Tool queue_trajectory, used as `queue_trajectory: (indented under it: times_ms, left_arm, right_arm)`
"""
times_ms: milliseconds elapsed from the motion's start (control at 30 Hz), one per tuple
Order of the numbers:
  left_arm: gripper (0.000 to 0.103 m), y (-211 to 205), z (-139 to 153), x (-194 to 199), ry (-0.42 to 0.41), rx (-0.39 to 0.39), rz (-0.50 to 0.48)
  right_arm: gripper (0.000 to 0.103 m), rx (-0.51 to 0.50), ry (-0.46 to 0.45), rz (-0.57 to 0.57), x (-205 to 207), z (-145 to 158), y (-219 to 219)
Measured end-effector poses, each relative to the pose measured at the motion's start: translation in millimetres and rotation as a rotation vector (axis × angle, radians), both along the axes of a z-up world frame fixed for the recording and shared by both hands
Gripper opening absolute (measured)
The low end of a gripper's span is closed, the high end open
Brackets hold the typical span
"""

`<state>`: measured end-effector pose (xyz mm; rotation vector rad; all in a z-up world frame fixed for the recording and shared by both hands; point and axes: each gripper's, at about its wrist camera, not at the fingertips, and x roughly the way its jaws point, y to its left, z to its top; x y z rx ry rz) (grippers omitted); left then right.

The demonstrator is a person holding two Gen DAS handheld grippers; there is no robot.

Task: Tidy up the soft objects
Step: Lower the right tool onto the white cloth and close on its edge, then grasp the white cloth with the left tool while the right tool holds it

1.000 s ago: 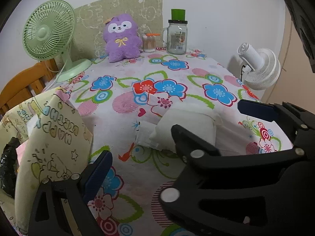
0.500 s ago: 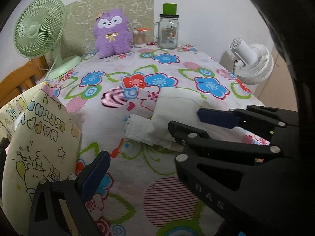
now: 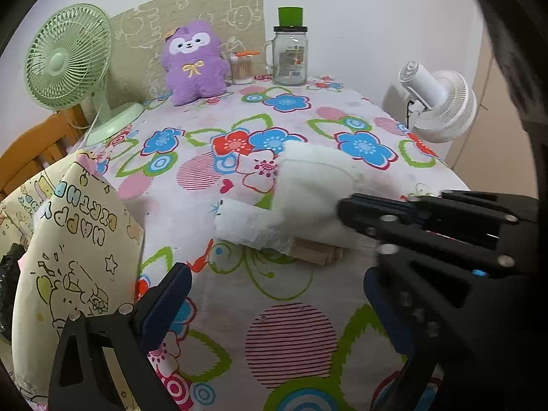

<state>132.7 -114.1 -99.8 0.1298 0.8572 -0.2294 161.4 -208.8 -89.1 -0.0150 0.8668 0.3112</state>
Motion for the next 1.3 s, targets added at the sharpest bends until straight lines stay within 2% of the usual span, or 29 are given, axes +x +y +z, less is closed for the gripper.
queue_trajectory:
  times_ms: [433, 633, 867, 1167, 1300]
  left_arm:
    - [0.101, -4, -4, 15, -0.020, 0.073, 0.043]
    - [0.102, -8, -4, 25, -0.021, 0.074, 0.033]
    - [0.102, -16, -7, 37, -0.009, 0.095, 0.000]
    - [0.102, -15, -19, 49, 0.040, 0.052, -0.011]
    - [0.090, -14, -18, 48, 0.051, 0.020, -0.031]
  right_arm:
    - [0.002, 0.014, 0.014, -0.128, -3, -3, -41]
    - [0.003, 0.073, 0.015, -0.136, 0, 1, -47]
    - [0.004, 0.052, 0.045, -0.138, 11, 1, -44]
    - [0.004, 0.049, 0.034, -0.144, 17, 3, -42]
    - [0.004, 0.037, 0.023, -0.144, 18, 2, -38]
